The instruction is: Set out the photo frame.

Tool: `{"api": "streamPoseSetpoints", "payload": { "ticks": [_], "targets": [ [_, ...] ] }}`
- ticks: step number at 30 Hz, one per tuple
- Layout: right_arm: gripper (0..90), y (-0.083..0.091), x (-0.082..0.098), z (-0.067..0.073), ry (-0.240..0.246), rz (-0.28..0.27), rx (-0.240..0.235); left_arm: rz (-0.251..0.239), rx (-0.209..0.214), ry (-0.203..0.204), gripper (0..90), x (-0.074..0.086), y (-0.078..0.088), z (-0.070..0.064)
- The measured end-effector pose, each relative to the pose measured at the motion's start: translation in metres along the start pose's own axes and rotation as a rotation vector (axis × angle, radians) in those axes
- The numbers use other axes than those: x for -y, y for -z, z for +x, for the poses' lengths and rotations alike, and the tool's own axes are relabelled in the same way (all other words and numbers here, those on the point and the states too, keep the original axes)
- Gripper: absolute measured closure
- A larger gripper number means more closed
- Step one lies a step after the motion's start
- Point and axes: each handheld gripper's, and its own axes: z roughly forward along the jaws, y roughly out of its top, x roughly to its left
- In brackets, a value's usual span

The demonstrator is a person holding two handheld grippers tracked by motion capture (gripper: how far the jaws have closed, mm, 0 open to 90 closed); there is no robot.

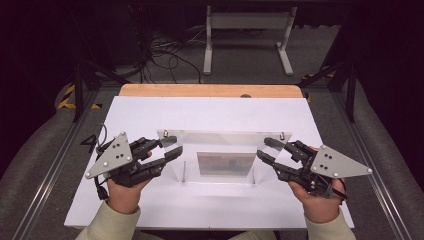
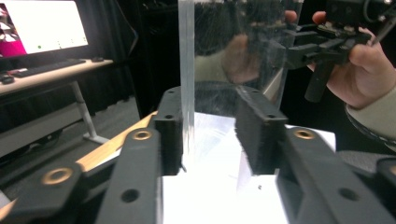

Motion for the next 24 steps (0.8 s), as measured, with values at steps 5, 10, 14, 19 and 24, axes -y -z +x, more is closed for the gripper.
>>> {"api": "streamPoseSetpoints", "payload": {
  "ticks": [5, 10, 14, 19, 24],
  "targets": [
    [50.1, -0.006, 0.008, -0.007, 0.007, -0.01, 0.04, 0.006, 0.004, 0.025, 54.7, 0.006, -0.003, 0.007],
    [45.2, -0.012, 0.018, -0.014, -0.032, 0.002, 0.036, 0.025, 0.026, 0.05, 51.1, 0.015, -0.011, 0.011],
    [44.0, -0.018, 0.025, -0.019, -0.049, 0.018, 0.036, 0.046, 0.016, 0.058, 47.4, 0.022, -0.016, 0.016],
    [39.7, -0.025, 0.032, -0.024, -0.085, 0.032, 0.037, 0.058, 0.004, 0.058, 40.2, 0.031, -0.022, 0.02],
    [37.0, -0.028, 0.036, -0.028, -0.104, 0.032, 0.034, 0.063, -0.01, 0.069, 34.0, 0.036, -0.025, 0.025]
  ]
}}
